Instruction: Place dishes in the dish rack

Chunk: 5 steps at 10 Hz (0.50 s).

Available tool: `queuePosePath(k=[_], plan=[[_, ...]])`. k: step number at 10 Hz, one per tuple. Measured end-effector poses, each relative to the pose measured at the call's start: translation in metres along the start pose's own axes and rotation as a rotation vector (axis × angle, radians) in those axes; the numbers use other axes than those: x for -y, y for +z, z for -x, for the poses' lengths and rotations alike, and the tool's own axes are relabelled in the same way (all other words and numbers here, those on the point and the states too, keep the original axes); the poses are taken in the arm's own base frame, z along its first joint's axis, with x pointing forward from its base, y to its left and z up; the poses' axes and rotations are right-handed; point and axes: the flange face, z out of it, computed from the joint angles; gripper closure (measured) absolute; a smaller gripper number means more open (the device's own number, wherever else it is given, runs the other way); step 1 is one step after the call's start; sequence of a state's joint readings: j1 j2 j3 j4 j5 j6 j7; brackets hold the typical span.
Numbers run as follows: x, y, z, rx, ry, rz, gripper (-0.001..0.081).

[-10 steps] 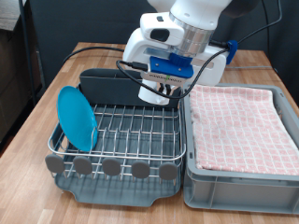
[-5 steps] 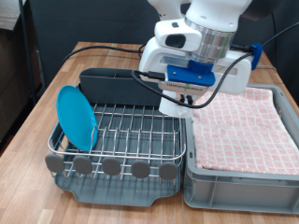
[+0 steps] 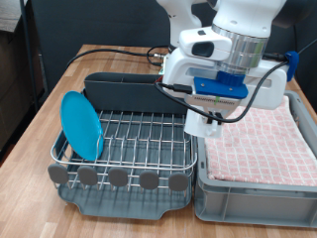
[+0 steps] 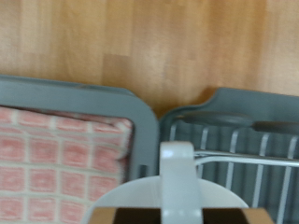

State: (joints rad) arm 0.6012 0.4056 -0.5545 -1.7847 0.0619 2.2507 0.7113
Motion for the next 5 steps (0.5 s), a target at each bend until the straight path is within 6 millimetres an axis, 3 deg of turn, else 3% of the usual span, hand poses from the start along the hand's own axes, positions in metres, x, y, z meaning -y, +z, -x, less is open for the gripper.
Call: queuePosePath(k=[5], plan=[[0.016, 0.001, 0.017, 0.04, 0.069, 0.073, 0.0735]])
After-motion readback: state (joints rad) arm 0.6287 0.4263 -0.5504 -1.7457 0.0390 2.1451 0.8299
